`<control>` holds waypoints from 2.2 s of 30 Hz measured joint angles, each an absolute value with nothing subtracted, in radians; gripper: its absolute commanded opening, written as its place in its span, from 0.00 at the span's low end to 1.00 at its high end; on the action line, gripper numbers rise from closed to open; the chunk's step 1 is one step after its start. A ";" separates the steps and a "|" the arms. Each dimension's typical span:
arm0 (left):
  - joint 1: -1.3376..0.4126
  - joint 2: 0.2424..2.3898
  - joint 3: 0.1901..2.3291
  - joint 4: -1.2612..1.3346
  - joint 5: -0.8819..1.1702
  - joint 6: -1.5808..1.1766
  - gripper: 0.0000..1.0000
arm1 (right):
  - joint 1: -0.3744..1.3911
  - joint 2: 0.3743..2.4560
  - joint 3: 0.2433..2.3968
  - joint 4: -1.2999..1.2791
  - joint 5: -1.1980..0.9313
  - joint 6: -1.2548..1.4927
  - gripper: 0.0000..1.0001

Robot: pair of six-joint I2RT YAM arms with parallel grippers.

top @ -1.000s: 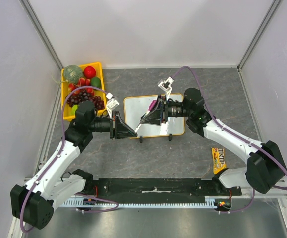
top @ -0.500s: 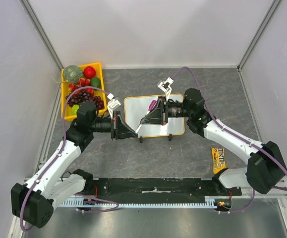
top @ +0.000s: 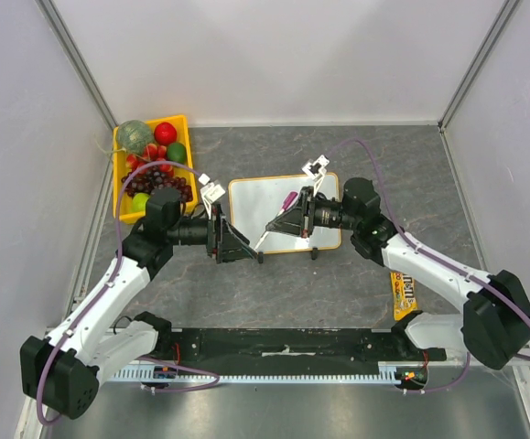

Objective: Write a sentence on the whiteboard
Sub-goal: Pass from the left arm to the right, then move the whiteboard to the center of the board.

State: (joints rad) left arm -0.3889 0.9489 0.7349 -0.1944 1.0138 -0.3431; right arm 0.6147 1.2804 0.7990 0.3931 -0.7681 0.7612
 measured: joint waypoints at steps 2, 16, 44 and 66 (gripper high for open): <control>-0.390 0.955 0.744 -0.221 0.970 -0.336 0.85 | 0.613 1.260 0.780 0.378 -0.723 0.754 0.00; -0.639 1.079 0.777 -0.351 0.425 -0.393 0.86 | 0.542 1.085 0.690 0.221 -0.437 0.703 0.00; -0.965 1.443 0.656 -0.178 -0.327 -0.708 0.63 | 0.421 0.997 0.674 0.111 -0.389 0.620 0.00; -0.967 1.583 0.734 -0.082 -0.428 -0.745 0.03 | 0.416 1.016 0.674 0.110 -0.414 0.612 0.00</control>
